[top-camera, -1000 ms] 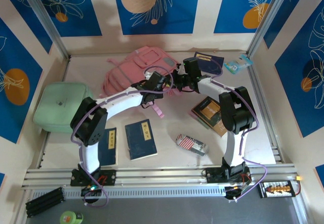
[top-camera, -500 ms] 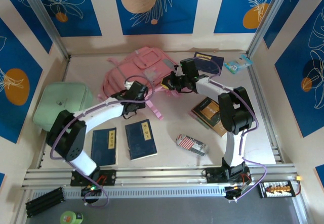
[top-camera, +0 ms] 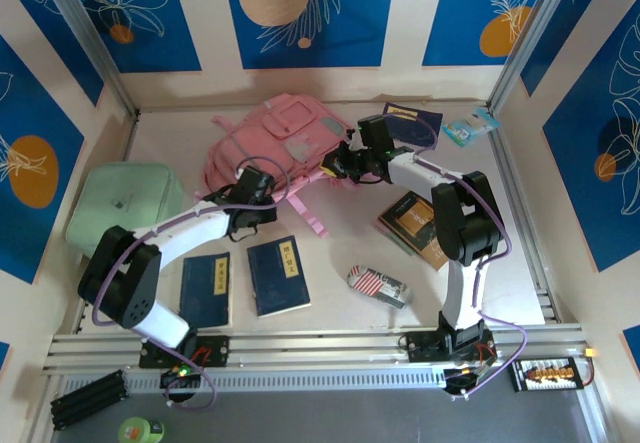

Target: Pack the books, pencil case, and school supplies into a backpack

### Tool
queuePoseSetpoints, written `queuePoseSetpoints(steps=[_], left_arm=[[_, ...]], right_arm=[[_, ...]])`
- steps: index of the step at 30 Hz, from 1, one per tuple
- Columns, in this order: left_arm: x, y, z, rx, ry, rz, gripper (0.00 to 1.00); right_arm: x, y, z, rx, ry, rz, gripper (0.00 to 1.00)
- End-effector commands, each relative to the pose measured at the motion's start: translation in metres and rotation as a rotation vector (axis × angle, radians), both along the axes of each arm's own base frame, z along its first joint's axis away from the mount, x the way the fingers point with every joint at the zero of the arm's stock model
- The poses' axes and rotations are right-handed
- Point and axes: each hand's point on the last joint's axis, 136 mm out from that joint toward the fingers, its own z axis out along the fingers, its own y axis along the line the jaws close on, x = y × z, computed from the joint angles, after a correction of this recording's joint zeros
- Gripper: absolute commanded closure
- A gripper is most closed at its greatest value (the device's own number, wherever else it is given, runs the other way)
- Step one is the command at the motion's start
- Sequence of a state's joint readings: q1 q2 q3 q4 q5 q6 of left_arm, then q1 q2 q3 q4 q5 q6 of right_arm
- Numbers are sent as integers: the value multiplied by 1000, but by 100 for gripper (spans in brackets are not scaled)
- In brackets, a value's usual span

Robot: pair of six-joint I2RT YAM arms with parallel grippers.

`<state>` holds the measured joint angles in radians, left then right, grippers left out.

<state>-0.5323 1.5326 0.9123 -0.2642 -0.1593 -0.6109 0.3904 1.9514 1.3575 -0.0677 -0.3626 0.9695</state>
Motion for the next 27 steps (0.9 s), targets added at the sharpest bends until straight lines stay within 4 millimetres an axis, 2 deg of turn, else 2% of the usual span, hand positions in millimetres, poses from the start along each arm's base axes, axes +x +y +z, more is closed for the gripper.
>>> queuePoseSetpoints(steps=[1,7,11,16,21,27], left_arm=[[6,-1,-2,-35,-10,-29,72],[8,9,-1,-9,-21,3,67],[9,14,2,1,-34,23,68],[12,15,4,11,-44,27,78],[9,26,3,58,-41,57,91],[1,38,0,84,-20,57,100]], right_arm=[[8,7,53,62,-135,35,99],[7,8,53,64,-134,37,99],[7,8,52,65,-132,35,99],[7,9,51,63,-131,36,99],[7,3,48,45,-122,9,99],[9,-8,40,-3,-127,-20,100]])
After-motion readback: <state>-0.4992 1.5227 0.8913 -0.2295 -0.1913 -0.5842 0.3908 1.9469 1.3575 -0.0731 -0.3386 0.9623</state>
